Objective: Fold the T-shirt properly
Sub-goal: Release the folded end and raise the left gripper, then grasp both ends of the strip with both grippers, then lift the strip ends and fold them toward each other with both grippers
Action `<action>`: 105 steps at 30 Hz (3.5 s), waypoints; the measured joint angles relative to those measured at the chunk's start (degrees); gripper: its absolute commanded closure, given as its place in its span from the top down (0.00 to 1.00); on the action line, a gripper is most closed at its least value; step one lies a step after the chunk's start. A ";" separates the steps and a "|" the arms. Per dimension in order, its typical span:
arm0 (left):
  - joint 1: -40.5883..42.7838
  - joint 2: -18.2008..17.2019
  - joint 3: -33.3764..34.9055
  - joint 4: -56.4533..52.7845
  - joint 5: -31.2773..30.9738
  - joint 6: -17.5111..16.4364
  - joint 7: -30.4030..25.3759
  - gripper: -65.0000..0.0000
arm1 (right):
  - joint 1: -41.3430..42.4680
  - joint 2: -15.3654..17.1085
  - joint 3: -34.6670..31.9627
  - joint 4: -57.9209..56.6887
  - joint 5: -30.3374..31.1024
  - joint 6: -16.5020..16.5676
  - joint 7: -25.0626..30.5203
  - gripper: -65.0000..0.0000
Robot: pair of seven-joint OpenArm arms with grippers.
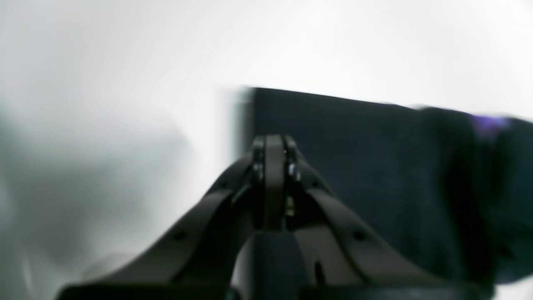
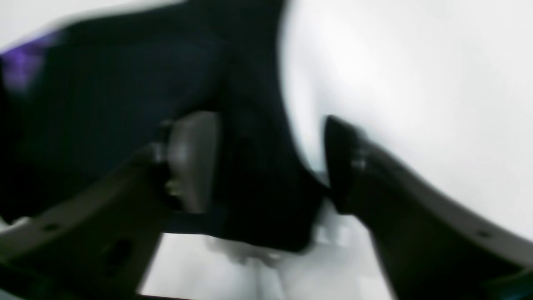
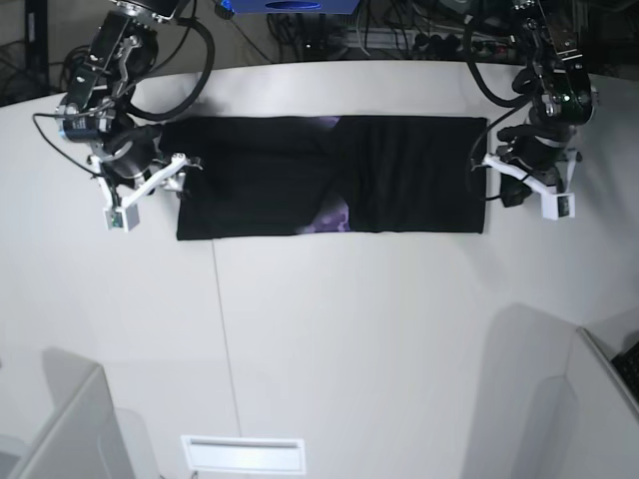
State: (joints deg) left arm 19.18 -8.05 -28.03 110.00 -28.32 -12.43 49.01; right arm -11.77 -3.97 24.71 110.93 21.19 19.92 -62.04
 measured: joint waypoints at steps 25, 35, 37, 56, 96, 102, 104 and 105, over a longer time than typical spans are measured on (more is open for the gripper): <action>0.66 0.11 -12.59 -14.01 1.95 -11.26 -0.39 0.00 | 8.41 4.13 4.26 -22.97 15.15 -0.37 -4.79 0.75; -2.36 0.37 -8.13 -16.79 8.94 -11.63 -1.11 0.00 | 6.36 4.59 2.91 -23.80 17.38 0.48 -1.92 0.75; -2.89 0.28 -8.26 -17.55 8.79 -11.61 -1.38 0.00 | 5.95 4.70 0.68 -23.63 17.44 0.55 -1.51 0.75; -3.10 -0.11 -0.68 -17.90 8.52 -11.41 -3.78 0.00 | 5.55 4.28 -0.46 -24.44 15.85 0.04 -3.52 0.00; -5.57 2.32 19.80 -17.16 8.20 -11.58 -4.44 0.00 | 2.91 7.28 -29.33 2.64 13.27 -28.11 -1.38 0.00; -7.02 2.49 24.15 -17.42 8.41 -11.43 -3.67 0.00 | 3.63 7.37 -29.22 2.64 13.11 -28.11 -1.14 0.00; -7.21 2.49 24.92 -17.44 8.39 -11.43 -3.63 0.00 | 4.28 7.34 -29.22 2.64 13.25 -28.11 -1.16 0.00; -7.58 2.62 25.29 -17.46 8.41 -11.43 -3.50 0.00 | 4.70 7.28 -29.22 2.64 13.22 -28.11 -1.07 0.00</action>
State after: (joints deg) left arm 11.60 -5.43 -2.74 92.53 -19.90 -23.86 45.52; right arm -7.07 3.31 -4.51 113.58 34.41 -8.19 -63.11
